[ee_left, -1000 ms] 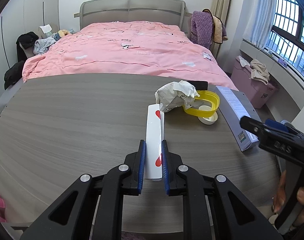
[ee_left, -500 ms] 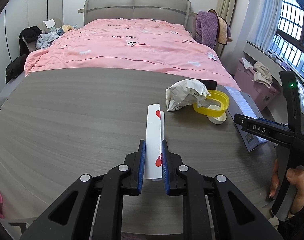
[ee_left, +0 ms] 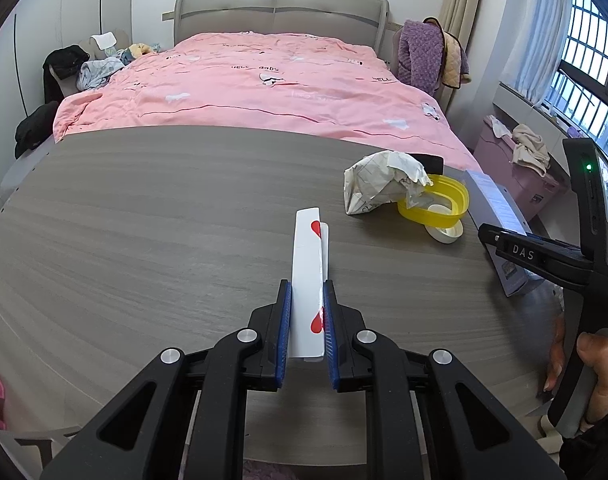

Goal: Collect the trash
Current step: 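Grasp the lavender box with the right gripper while the left gripper holds the strip, then carry strip and box over the grey basket and open both grippers, then move both tools back from the basket toward the table, then reach the left gripper to the crumpled white tissue and close on it, then lift the tissue with the left gripper while the right gripper approaches the yellow lid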

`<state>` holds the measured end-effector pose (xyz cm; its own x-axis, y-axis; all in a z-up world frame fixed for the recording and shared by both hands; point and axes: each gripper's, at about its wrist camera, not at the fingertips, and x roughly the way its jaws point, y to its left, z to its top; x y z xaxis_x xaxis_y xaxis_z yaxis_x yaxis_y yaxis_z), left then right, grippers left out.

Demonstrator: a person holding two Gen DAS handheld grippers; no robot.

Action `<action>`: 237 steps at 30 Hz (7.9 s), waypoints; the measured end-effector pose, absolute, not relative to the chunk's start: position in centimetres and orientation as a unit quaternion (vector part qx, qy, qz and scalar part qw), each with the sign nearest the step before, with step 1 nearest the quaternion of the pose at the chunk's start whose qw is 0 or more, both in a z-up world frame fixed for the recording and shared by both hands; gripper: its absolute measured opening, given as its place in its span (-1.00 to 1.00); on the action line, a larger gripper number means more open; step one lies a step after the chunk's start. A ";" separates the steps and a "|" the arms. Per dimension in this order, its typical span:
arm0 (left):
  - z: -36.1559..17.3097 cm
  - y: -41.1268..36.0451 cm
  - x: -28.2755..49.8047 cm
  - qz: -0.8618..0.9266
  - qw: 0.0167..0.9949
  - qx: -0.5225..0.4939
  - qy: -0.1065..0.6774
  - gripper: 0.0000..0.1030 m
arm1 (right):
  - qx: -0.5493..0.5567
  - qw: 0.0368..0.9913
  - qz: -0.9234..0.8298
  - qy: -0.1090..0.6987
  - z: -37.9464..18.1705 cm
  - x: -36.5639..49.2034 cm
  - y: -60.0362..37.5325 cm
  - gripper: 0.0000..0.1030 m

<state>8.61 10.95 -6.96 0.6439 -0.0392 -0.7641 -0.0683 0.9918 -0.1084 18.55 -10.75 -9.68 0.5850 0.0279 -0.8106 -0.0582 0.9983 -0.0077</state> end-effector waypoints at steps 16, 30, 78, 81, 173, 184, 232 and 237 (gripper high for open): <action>-5.6 9.9 6.9 -0.010 0.911 -0.055 0.408 -0.70 | 0.008 0.892 0.035 0.450 -8.8 14.1 -11.3 -0.18; -3.8 5.3 4.0 -0.056 0.916 -0.022 0.397 -0.70 | 0.047 0.903 0.037 0.425 -6.1 6.6 -14.4 -0.18; -4.8 -23.1 5.6 -0.275 0.851 0.118 0.432 -0.70 | 0.171 0.894 -0.091 0.403 -7.4 -2.3 -36.7 -0.17; -4.9 -23.4 5.6 -0.275 0.852 0.120 0.430 -0.70 | 0.176 0.894 -0.091 0.402 -7.5 -2.2 -37.1 -0.16; -4.2 6.8 16.0 -0.039 0.911 -0.014 0.410 0.52 | 0.075 0.899 0.088 0.422 -5.7 6.8 -15.8 0.88; -6.2 6.3 19.8 -0.059 0.899 -0.022 0.433 0.52 | 0.078 0.890 0.094 0.439 -6.9 8.8 -15.0 0.88; -5.4 13.2 13.5 -0.035 0.921 -0.038 0.386 0.06 | -0.004 0.884 0.142 0.445 -6.9 19.1 -5.7 0.88; -5.3 13.9 13.7 -0.036 0.922 -0.054 0.382 0.06 | -0.024 0.872 0.147 0.466 -8.0 21.0 -4.7 0.88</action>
